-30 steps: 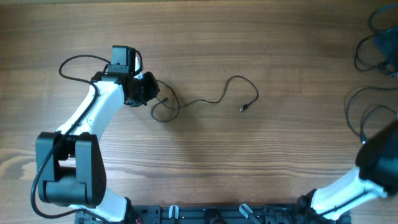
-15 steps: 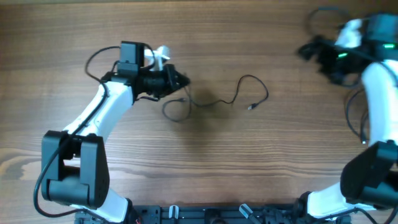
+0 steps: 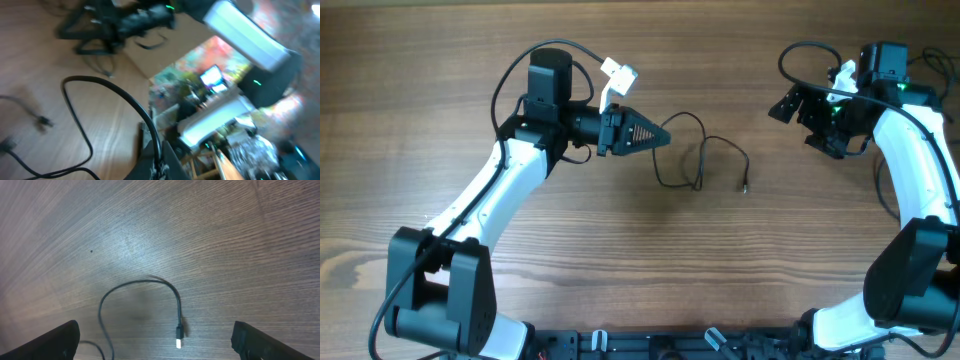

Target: Untangle cables

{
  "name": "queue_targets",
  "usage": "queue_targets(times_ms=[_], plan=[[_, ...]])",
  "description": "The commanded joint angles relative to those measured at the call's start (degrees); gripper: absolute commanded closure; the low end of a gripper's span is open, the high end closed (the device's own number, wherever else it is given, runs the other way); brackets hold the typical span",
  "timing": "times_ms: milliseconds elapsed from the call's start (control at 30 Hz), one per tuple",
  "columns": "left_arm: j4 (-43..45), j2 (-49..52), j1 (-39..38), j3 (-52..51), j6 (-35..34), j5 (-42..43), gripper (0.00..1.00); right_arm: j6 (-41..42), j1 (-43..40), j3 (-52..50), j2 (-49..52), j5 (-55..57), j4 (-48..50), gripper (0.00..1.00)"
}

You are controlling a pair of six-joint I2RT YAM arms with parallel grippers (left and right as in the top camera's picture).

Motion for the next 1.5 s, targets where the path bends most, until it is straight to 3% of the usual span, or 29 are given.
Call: queue_targets(times_ms=[0, 100, 267, 367, 433, 533, 567, 600, 667, 700, 733, 933, 1167, 1300, 1367, 1400, 1433, 1467], plan=[[-5.0, 0.9, 0.1, 0.3, 3.1, -22.2, 0.96, 0.3, 1.0, 0.1, 0.6, 0.7, -0.7, 0.0], [-8.0, 1.8, -0.8, 0.3, 3.1, -30.5, 0.96, 0.3, 1.6, 0.1, 0.6, 0.7, -0.6, 0.0], [-4.1, 2.8, -3.7, 0.3, 2.6, -24.8, 0.96, 0.8, 2.5, 0.1, 0.7, 0.7, 0.3, 0.0], [1.1, 2.8, -7.0, 0.3, 2.4, -25.6, 0.94, 1.9, 2.5, 0.1, 0.7, 0.7, 0.3, 0.0], [2.9, 2.9, -9.6, 0.3, 2.2, -30.5, 0.93, 1.9, 2.5, 0.1, 0.7, 0.7, 0.2, 0.0], [3.0, 3.3, -14.5, 0.3, 2.2, -45.2, 0.9, 1.9, 2.5, 0.1, 0.7, 0.7, 0.2, 0.0], [3.0, 3.7, -16.1, 0.3, 2.2, -49.5, 0.79, 1.9, 2.5, 0.1, 0.7, 0.7, 0.2, 0.0], [3.2, 4.4, -18.9, 0.3, 2.2, -55.8, 0.6, 1.9, 2.5, 0.1, 0.7, 0.7, 0.0, 0.0], [3.2, 5.3, -21.7, 0.3, 2.2, -60.6, 0.43, 1.9, 2.5, 0.1, 0.7, 0.7, 0.0, 0.0], [3.2, 5.5, -22.5, 0.3, 2.2, -61.7, 0.13, 1.9, 2.5, 0.1, 0.7, 0.7, 0.0, 0.0], [3.2, 5.8, -23.6, 0.3, 2.2, -63.8, 0.0, 1.9, 2.5, 0.1, 0.7, 0.7, 0.0, 0.0], [3.1, 3.6, -23.0, 0.3, 1.6, -76.1, 0.0, 1.9, 2.7, 0.1, 0.7, 0.7, -0.8, 0.0], [0.6, -5.0, -12.1, 0.3, -10.5, -79.3, 0.0, -0.7, 7.6, -3.1, 0.7, 0.7, 2.5, 0.0], [-4.7, -7.3, -4.8, 0.3, -14.5, -79.3, 0.0, 10.6, 11.8, -7.4, 0.8, 3.8, 8.0, 0.01], [-8.1, -7.3, -2.4, 0.3, -14.4, -79.3, 0.0, 16.3, 13.9, -9.9, 1.0, 6.7, 10.7, 0.1], [-10.2, -7.3, -1.4, 0.3, -14.4, -79.3, 0.0, 17.6, 14.6, -10.6, 1.0, 7.6, 11.6, 0.2], [-13.2, -7.3, -0.3, 0.3, -14.4, -79.3, 0.0, 18.4, 15.5, -11.6, 1.2, 8.0, 13.4, 0.37], [-14.9, -7.3, 0.2, 0.3, -14.4, -79.3, 0.0, 18.4, 15.9, -12.1, 1.2, 7.9, 14.6, 0.44]])
